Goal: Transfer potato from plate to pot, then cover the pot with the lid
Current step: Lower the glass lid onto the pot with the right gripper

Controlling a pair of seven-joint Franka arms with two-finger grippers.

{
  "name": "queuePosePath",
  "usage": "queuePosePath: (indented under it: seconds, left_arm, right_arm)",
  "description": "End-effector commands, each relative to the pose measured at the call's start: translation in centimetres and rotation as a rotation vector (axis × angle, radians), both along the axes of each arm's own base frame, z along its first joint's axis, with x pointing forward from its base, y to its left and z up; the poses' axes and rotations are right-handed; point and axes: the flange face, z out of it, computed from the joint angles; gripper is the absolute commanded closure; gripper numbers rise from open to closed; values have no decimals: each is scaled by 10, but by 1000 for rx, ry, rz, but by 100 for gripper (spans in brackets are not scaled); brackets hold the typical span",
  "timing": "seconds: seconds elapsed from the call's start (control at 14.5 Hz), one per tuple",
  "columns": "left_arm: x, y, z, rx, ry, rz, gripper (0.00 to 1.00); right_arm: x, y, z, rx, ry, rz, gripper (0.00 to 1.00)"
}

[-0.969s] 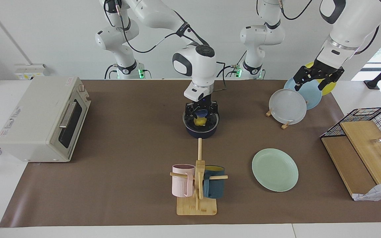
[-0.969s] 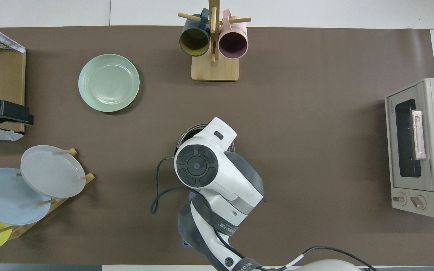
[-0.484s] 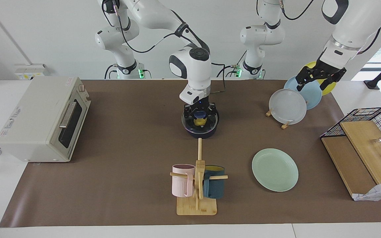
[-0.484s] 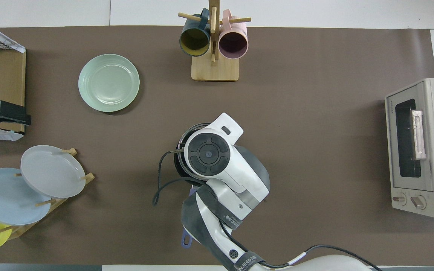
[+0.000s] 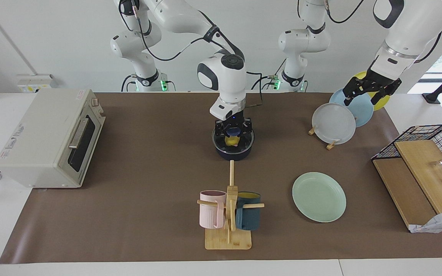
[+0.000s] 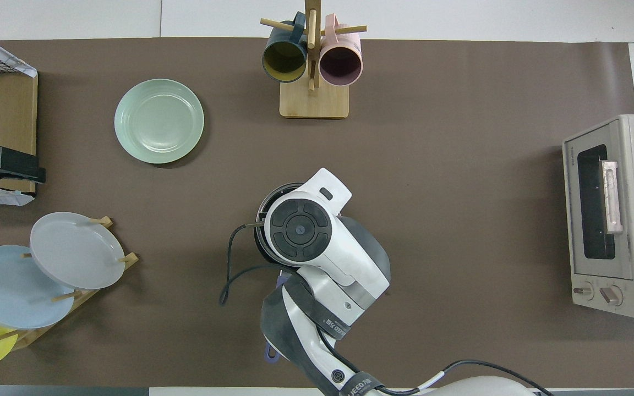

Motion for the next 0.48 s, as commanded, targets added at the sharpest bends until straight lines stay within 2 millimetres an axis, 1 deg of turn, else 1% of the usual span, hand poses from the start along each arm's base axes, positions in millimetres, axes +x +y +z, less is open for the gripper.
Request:
queuePosePath:
  seconds: [0.0, 0.07, 0.14, 0.42]
  left_arm:
    - [-5, 2, 0, 20, 6, 2, 0]
    - [-5, 2, 0, 20, 6, 2, 0]
    - [-5, 2, 0, 20, 6, 2, 0]
    - [-5, 2, 0, 20, 6, 2, 0]
  right_arm:
    - [-9, 10, -14, 20, 25, 9, 94]
    - [-10, 10, -14, 18, 28, 9, 94]
    - [-12, 7, -18, 12, 32, 7, 93]
    - [-13, 7, -19, 11, 34, 8, 93]
